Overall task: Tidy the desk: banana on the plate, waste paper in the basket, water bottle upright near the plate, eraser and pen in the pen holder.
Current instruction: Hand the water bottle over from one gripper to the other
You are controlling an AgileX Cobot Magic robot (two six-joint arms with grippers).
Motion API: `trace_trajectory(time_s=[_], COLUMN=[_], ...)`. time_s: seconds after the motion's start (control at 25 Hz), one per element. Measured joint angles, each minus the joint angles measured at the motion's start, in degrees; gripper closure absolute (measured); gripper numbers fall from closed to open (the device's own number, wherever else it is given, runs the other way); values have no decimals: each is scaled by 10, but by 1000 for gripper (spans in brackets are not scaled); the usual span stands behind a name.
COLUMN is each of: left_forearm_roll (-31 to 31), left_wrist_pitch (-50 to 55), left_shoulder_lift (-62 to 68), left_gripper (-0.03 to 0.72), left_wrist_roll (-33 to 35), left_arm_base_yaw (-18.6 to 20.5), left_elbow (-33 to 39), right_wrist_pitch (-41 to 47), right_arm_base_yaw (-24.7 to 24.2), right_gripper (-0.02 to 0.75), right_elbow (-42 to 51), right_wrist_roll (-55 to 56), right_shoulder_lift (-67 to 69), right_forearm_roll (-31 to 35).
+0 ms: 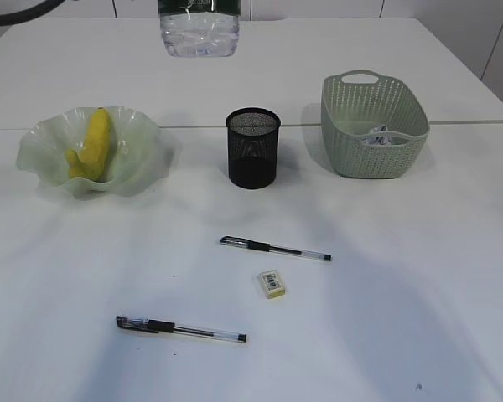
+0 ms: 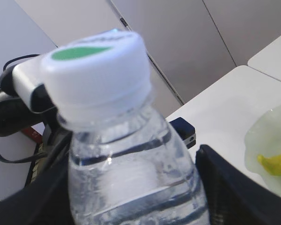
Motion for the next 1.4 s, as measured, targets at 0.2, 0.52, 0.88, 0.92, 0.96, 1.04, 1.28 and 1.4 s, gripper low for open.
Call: trace_trajectory(time_s=[0.2, 0.52, 0.88, 0.92, 0.96, 1.04, 1.28, 1.4], left_forearm_roll=[6, 8, 14, 17, 19, 24, 32, 32], left_wrist_pitch=[-5, -18, -33, -34, -35, -38, -53, -59], left_shoulder_lift=[0, 0, 0, 0, 0, 0, 2, 4], left_gripper=[325, 325, 325, 325, 325, 325, 326, 326], left_wrist_roll=[8, 13, 15, 15, 15, 15, 16, 17], left_arm_base_yaw=[0, -2, -3, -5, -5, -5, -9, -10], left_elbow=[0, 0, 0, 0, 0, 0, 0, 0], right_wrist_pitch=[-4, -10, -17, -17, -17, -17, -14, -12], right_arm_base_yaw=[0, 0, 0, 0, 0, -3, -13, -19], right_gripper=[199, 195, 194, 194, 194, 194, 193, 193], right_elbow=[0, 0, 0, 0, 0, 0, 0, 0], right_wrist_roll=[18, 22, 22, 22, 22, 22, 22, 22], right_shoulder_lift=[0, 0, 0, 0, 0, 0, 0, 0], right_forearm_roll=[0, 0, -6, -8, -10, -16, -27, -29])
